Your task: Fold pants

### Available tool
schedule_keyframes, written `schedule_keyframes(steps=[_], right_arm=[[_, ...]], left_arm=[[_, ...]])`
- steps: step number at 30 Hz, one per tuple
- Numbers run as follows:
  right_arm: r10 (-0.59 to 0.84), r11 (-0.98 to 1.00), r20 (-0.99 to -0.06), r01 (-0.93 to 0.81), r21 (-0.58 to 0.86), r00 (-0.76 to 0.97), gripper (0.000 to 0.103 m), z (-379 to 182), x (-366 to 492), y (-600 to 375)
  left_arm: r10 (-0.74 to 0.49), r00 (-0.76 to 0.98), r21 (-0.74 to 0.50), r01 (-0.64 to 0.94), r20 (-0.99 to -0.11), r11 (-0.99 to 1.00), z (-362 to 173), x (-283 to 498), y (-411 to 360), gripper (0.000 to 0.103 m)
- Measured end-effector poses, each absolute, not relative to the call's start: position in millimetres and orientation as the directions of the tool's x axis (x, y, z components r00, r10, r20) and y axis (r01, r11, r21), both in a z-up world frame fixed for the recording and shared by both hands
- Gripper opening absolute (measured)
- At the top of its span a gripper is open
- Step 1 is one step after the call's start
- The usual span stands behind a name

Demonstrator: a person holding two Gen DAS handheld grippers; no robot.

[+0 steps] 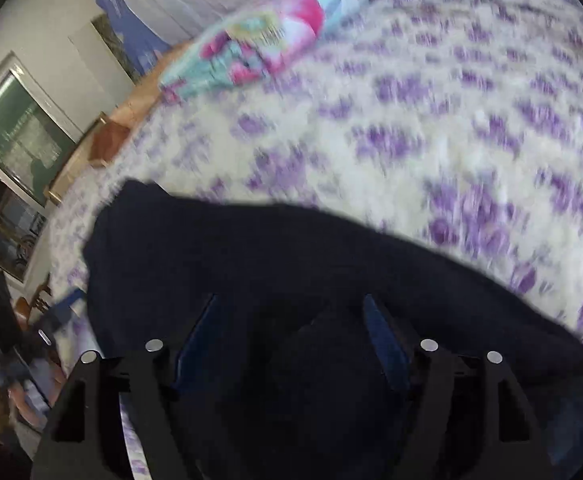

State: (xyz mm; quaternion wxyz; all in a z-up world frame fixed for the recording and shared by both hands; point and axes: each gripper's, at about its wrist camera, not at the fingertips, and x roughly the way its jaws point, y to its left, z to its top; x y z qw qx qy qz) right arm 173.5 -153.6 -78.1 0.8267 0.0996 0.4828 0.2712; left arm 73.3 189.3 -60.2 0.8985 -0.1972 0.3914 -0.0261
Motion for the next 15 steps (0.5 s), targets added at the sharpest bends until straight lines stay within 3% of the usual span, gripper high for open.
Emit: schedule_keyframes(steps=[4,7,15], right_arm=[[0.598,0.802,-0.648,-0.357,0.479,0.472,0.074,-47,151,-163],[0.597,0.801,-0.599,-0.356,0.481,0.533,0.087,-31,121,-174],[0.485,0.871,-0.636,-0.265,0.414,0.600,0.088,-57,51,-196]], left_arm=[[-0.293,0.666,-0.541,-0.199,-0.686,0.817,-77,75,237,0.098],[-0.273,0.677,-0.510,-0.175,-0.683,0.842,-71,82,233,0.098],[-0.300,0.679,-0.503,-0.118,-0.670,0.856,-80,124,225,0.098]])
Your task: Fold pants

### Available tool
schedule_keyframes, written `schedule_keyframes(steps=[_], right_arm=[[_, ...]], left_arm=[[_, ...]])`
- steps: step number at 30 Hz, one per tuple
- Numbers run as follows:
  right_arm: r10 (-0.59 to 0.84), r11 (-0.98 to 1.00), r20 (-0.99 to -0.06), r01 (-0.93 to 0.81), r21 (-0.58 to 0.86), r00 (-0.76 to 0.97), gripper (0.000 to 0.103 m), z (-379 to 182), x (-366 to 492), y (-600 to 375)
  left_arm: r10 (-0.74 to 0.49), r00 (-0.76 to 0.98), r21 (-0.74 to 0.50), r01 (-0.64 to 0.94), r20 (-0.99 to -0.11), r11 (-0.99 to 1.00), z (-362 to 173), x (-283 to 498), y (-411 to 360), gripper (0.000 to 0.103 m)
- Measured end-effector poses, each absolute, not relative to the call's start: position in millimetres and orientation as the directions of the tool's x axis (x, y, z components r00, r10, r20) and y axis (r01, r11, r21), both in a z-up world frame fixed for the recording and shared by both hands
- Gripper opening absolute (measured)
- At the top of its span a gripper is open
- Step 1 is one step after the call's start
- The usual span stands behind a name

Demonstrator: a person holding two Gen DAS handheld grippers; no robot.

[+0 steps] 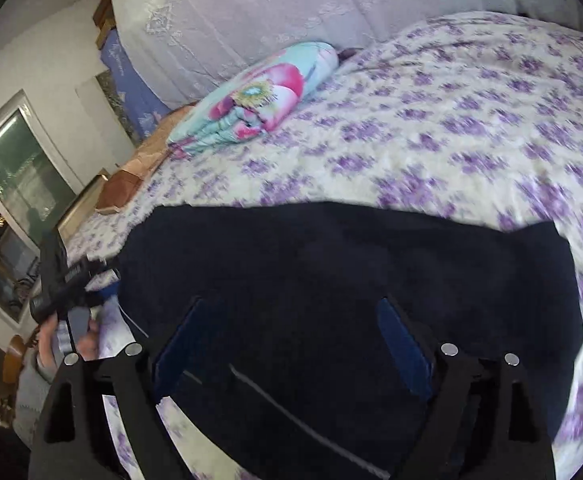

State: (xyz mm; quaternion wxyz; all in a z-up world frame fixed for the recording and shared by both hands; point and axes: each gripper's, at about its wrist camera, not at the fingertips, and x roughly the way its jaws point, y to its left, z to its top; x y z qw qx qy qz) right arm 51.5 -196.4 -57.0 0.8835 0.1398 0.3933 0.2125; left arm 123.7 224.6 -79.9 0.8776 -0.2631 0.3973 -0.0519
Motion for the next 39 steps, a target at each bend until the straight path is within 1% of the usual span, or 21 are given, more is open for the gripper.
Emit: schedule_keyframes(steps=[2,4,7,10,12,15,17,20,24,25,27,28,29,31,32,33,35,37,39], right_arm=[[0.467,0.881,-0.644,-0.253,0.400,0.606,0.089,-67,45,-198],[0.435,0.899,-0.650,-0.268,0.345,0.623,0.090,-71,41,-192],[0.393,0.919,-0.660,-0.297,0.258,0.641,0.100,-77,37,-177],[0.324,0.941,-0.675,-0.298,0.158,0.663,0.100,-85,33,-163],[0.323,0.942,-0.672,-0.298,0.157,0.666,0.100,-85,32,-163],[0.369,0.928,-0.656,-0.301,0.220,0.659,0.100,-86,33,-173],[0.381,0.924,-0.650,-0.303,0.235,0.658,0.100,-86,33,-175],[0.380,0.924,-0.650,-0.303,0.233,0.658,0.100,-87,33,-174],[0.386,0.922,-0.646,-0.303,0.242,0.658,0.100,-87,33,-175],[0.390,0.920,-0.645,-0.304,0.246,0.658,0.100,-87,33,-176],[0.393,0.919,-0.643,-0.304,0.251,0.657,0.100,-87,33,-176],[0.395,0.918,-0.643,-0.303,0.255,0.656,0.100,-87,34,-176],[0.397,0.918,-0.643,-0.303,0.258,0.655,0.100,-87,34,-176],[0.400,0.916,-0.641,-0.303,0.262,0.656,0.100,-87,34,-176],[0.400,0.916,-0.641,-0.303,0.262,0.656,0.100,-87,34,-176],[0.399,0.917,-0.641,-0.303,0.261,0.656,0.100,-88,34,-176],[0.400,0.916,-0.640,-0.303,0.262,0.656,0.100,-88,34,-177],[0.399,0.917,-0.641,-0.303,0.261,0.655,0.100,-88,34,-176],[0.399,0.917,-0.641,-0.303,0.261,0.655,0.100,-88,34,-177]], left_arm=[[-0.301,0.676,-0.502,-0.117,-0.672,0.857,-82,134,225,0.098],[-0.306,0.678,-0.515,-0.125,-0.669,0.848,-84,137,227,0.098],[-0.322,0.684,-0.536,-0.119,-0.655,0.836,-86,138,230,0.098],[-0.323,0.686,-0.537,-0.117,-0.652,0.836,-87,140,230,0.098],[-0.321,0.685,-0.535,-0.119,-0.654,0.836,-88,142,230,0.098],[-0.325,0.691,-0.542,-0.113,-0.645,0.833,-86,142,231,0.097],[-0.316,0.705,-0.542,-0.116,-0.635,0.832,-84,140,233,0.080],[-0.327,0.728,-0.565,-0.099,-0.602,0.819,-82,136,237,0.070],[-0.345,0.752,-0.596,-0.078,-0.561,0.799,-78,130,242,0.064],[-0.351,0.758,-0.608,-0.075,-0.549,0.790,-77,128,244,0.061],[-0.350,0.773,-0.632,-0.083,-0.529,0.771,-75,123,250,0.046],[-0.344,0.780,-0.639,-0.091,-0.523,0.764,-74,121,254,0.036],[-0.366,0.776,-0.652,-0.077,-0.514,0.754,-72,121,257,0.036],[-0.358,0.757,-0.623,-0.082,-0.547,0.778,-73,124,255,0.037],[-0.348,0.747,-0.610,-0.096,-0.566,0.786,-74,125,255,0.041],[-0.353,0.739,-0.632,-0.125,-0.574,0.765,-79,125,258,0.045],[-0.368,0.732,-0.674,-0.165,-0.573,0.720,-91,126,264,0.066],[-0.384,0.734,-0.698,-0.169,-0.560,0.696,-98,126,268,0.068],[-0.369,0.740,-0.686,-0.169,-0.562,0.707,-98,126,264,0.071]])
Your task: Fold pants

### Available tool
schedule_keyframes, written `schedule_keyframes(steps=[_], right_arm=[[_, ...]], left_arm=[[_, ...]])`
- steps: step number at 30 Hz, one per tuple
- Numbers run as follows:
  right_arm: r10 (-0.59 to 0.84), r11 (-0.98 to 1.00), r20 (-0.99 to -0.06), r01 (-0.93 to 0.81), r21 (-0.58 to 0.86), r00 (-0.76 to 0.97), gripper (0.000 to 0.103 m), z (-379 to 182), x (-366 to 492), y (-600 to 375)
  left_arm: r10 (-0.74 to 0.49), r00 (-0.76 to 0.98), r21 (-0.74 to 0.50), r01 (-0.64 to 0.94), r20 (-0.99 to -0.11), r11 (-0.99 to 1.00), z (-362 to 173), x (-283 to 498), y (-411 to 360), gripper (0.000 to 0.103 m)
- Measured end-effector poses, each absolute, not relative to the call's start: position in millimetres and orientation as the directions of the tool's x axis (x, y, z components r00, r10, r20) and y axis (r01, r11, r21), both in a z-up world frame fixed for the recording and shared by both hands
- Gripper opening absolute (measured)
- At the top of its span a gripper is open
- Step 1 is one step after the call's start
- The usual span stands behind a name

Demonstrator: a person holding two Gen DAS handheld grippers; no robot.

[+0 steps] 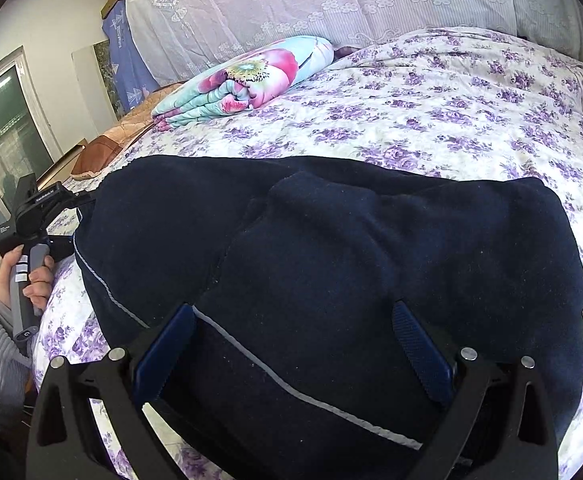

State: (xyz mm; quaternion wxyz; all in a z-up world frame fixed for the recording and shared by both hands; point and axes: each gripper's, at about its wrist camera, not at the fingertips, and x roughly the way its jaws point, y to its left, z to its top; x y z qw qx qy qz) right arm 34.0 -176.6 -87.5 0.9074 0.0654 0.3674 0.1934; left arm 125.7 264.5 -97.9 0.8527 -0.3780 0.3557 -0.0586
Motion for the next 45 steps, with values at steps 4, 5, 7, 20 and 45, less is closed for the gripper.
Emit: schedule_keyframes(steps=[4,5,7,20,45], right_arm=[[0.399,0.917,-0.641,-0.303,0.261,0.655,0.100,-87,34,-177],[0.400,0.916,-0.641,-0.303,0.262,0.655,0.100,-87,34,-177],[0.401,0.916,-0.640,-0.303,0.264,0.655,0.100,-87,34,-177],[0.412,0.903,-0.507,-0.265,0.338,0.757,0.099,-57,14,-196],[0.327,0.860,-0.513,-0.025,0.510,0.794,0.099,-72,-3,-298]], left_arm=[[-0.383,0.719,-0.651,-0.125,-0.579,0.749,-96,138,244,0.079],[-0.415,0.717,-0.672,-0.101,-0.561,0.734,-97,139,243,0.078],[-0.462,0.718,-0.721,-0.080,-0.521,0.688,-101,138,247,0.065],[-0.524,0.779,-0.823,0.017,-0.346,0.568,-88,113,266,0.033],[-0.464,0.821,-0.304,0.372,-0.334,0.877,65,52,60,0.032]])
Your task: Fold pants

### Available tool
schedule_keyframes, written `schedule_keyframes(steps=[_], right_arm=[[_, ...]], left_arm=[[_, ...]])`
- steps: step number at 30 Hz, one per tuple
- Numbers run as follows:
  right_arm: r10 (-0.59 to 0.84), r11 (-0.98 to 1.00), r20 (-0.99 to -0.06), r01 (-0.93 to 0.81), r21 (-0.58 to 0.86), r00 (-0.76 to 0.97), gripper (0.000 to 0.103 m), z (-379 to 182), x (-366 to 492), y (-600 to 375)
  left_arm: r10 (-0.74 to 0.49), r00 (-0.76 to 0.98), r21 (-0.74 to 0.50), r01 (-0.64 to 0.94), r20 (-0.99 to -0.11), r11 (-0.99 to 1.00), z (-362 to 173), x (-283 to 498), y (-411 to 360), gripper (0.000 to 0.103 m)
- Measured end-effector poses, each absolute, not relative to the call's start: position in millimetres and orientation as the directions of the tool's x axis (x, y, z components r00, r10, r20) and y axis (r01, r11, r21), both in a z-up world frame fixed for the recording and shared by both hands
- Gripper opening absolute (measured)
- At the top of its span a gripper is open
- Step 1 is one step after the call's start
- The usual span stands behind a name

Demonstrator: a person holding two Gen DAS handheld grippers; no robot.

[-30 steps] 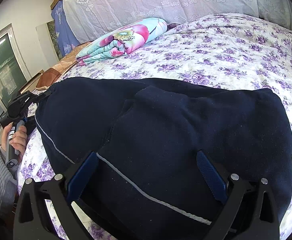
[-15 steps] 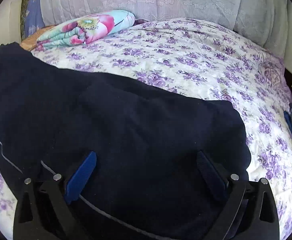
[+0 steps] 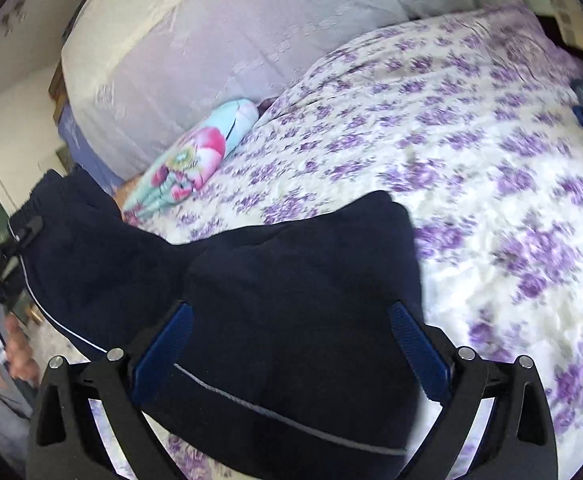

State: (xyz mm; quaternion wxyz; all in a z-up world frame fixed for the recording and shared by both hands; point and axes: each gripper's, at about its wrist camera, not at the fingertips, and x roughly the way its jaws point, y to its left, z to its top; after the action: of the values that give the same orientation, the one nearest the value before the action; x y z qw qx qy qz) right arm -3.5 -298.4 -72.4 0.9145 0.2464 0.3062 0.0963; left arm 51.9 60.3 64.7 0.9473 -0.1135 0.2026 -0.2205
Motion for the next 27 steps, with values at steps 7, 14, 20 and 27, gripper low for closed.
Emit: schedule_keyframes(steps=[7,14,20,27], right_arm=[[0.187,0.798,-0.422,0.114,0.592,0.887,0.099,-82,-35,-360],[0.184,0.692,-0.388,0.162,0.704,0.903,0.099,-110,-39,-384],[0.196,0.698,-0.399,0.158,0.699,0.896,0.099,-113,-38,-382],[0.197,0.682,-0.379,0.151,0.716,0.904,0.099,-114,-43,-389]], left_arm=[[-0.550,0.748,-0.150,0.536,-0.372,0.831,50,36,-62,0.031],[-0.534,0.705,0.050,0.624,-0.467,0.780,-11,15,-173,0.031],[-0.445,0.752,0.255,0.609,-0.486,0.751,-49,-5,-218,0.039],[-0.595,0.643,0.230,0.749,-0.482,0.622,-47,-47,-212,0.093]])
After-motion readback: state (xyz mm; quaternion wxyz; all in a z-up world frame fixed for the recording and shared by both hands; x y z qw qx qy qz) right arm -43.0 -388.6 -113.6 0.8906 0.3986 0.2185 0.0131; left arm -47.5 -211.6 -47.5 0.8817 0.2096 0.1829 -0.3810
